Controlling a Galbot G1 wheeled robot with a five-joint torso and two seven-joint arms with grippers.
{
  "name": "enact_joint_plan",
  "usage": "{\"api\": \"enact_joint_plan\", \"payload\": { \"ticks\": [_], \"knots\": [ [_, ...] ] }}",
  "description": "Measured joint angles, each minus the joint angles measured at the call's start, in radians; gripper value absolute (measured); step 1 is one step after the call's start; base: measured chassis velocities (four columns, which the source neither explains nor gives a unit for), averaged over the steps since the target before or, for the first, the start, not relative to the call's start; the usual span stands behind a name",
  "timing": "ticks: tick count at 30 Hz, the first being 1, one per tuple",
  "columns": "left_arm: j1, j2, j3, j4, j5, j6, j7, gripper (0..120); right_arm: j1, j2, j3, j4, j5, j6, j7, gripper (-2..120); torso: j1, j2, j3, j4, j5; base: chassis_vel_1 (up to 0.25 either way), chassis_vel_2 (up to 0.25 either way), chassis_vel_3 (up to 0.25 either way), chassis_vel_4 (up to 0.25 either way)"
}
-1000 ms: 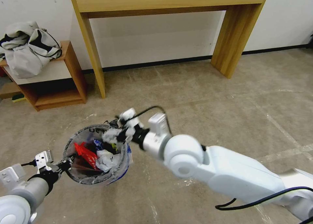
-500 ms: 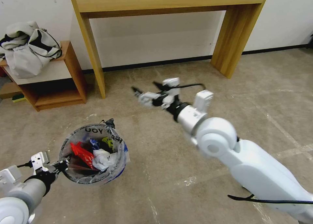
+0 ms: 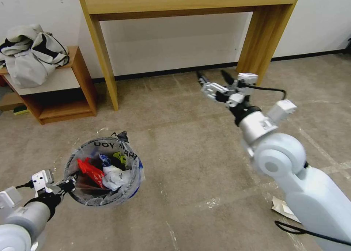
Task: Pick up the trash bin and place the garbage on the floor into it.
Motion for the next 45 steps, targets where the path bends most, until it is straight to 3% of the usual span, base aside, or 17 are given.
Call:
{"api": "enact_joint_plan", "payload": {
  "ticks": [5,12,16,30,45],
  "knots": [
    [0.021,-0.042,-0.012,-0.026,0.019,-0.002,0.005,1,-0.105,0.007,0.087,0.010,-0.110,0.121,-0.028,100,0.000,0.000,0.000,-0.0003,0.0000,0.000,0.000,0.000,0.000],
    [0.054,-0.118,-0.018,-0.059,0.073,-0.011,0.023,1,-0.212,0.042,0.174,0.017,-0.251,0.192,-0.057,100,0.000,0.000,0.000,0.0000,-0.0002,0.000,0.000,0.000,0.000],
    [0.060,-0.136,-0.018,-0.061,0.088,-0.014,0.029,1,-0.264,0.066,0.211,0.017,-0.299,0.211,-0.060,100,0.000,0.000,0.000,0.0000,-0.0003,0.000,0.000,0.000,0.000],
    [0.075,-0.144,-0.006,-0.059,0.137,-0.023,0.056,1,-0.481,0.139,0.271,0.037,-0.421,0.229,-0.039,100,0.000,0.000,0.000,0.0000,-0.0003,0.000,0.000,0.000,0.000],
    [0.074,-0.140,-0.009,-0.083,0.146,-0.024,0.075,1,-0.592,0.241,0.317,0.067,-0.542,0.222,-0.020,100,0.000,0.000,0.000,0.0000,-0.0002,0.000,0.000,0.000,0.000]
  ]
}}
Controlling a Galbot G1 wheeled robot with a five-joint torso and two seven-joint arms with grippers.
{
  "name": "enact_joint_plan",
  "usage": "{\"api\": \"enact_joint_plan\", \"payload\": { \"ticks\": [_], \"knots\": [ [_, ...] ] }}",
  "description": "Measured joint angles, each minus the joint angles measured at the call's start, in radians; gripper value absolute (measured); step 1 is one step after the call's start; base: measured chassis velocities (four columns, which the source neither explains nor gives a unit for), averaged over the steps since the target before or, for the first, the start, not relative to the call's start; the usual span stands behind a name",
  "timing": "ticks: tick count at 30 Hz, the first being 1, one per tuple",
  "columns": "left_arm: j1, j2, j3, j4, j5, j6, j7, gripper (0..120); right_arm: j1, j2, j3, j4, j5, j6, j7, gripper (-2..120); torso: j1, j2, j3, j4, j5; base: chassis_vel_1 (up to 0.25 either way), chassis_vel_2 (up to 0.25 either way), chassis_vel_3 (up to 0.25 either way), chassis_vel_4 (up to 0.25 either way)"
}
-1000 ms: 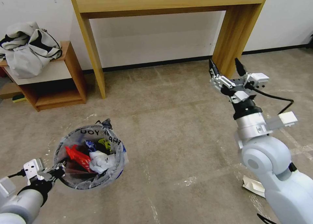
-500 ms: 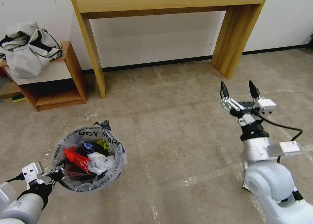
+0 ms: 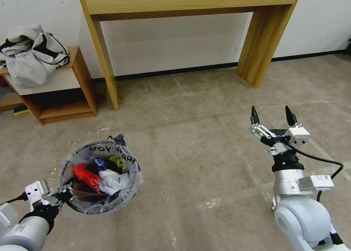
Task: Pick up the trash bin and place the garbage on the floor into it.
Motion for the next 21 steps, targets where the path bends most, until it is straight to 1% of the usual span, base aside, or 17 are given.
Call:
{"api": "enact_joint_plan", "payload": {
  "ticks": [9,21],
  "knots": [
    [0.020,0.000,-0.003,-0.017,0.001,-0.002,0.013,1,-0.038,0.042,0.025,0.016,-0.030,0.007,0.000,100,0.000,0.000,0.000,0.0001,0.0000,0.000,0.000,0.000,0.000],
    [0.030,-0.004,0.001,-0.018,0.001,-0.003,0.014,1,-0.060,0.037,0.044,0.024,-0.036,0.014,0.002,100,0.000,0.000,0.000,0.0001,0.0000,0.000,0.000,0.000,0.000]
  ]
}}
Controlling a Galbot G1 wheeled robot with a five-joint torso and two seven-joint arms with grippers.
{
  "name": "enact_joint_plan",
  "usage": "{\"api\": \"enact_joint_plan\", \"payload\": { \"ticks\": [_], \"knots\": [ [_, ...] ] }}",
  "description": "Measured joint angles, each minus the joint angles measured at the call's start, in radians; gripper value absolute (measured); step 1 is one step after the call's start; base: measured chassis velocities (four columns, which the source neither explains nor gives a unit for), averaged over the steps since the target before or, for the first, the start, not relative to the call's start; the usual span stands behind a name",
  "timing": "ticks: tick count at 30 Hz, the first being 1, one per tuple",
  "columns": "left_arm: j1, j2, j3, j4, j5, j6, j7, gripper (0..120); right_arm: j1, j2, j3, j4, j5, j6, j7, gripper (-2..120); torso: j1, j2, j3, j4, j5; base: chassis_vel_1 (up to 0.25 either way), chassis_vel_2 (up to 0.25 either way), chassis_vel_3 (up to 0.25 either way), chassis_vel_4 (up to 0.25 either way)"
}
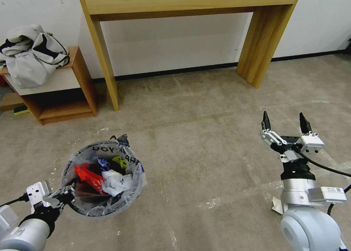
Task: Pick up the trash bin and place the garbage on the floor into it.
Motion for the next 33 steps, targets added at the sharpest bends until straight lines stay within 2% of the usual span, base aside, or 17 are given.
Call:
{"api": "enact_joint_plan", "payload": {
  "ticks": [33],
  "knots": [
    [0.014,-0.032,-0.003,0.000,0.024,0.000,0.003,1,0.011,0.008,-0.004,-0.010,0.014,0.011,0.001,100,0.000,0.000,0.000,0.0001,0.0000,0.000,0.000,0.000,0.000]
  ]
}}
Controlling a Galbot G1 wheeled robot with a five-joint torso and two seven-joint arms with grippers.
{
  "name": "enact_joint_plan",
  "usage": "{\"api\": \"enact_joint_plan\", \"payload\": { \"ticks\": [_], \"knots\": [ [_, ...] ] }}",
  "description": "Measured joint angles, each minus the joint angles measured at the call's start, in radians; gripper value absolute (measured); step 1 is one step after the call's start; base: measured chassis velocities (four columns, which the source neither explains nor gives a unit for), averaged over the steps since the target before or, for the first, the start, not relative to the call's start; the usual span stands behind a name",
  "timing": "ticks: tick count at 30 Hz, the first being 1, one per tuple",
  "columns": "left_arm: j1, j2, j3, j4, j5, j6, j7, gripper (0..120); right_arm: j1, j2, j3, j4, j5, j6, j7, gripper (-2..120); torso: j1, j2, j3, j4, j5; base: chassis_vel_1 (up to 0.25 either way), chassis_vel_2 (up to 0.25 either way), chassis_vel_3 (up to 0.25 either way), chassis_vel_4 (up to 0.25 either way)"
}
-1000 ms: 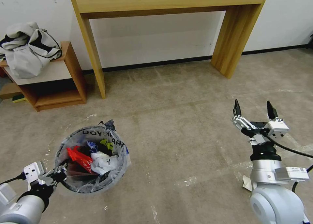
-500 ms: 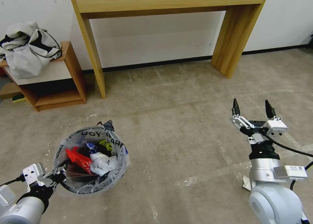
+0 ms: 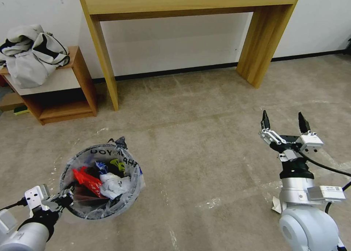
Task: Pick up the trash bin and place the garbage on the floor into it.
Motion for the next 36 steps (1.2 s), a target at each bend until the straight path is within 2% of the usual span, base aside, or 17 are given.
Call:
{"api": "enact_joint_plan", "payload": {
  "ticks": [36],
  "knots": [
    [-0.026,0.007,0.009,0.005,-0.002,0.000,0.000,1,0.009,0.034,-0.015,-0.029,-0.011,0.007,-0.002,100,0.000,0.000,0.000,0.0000,0.0000,-0.046,-0.039,-0.039,-0.047]
  ]
}}
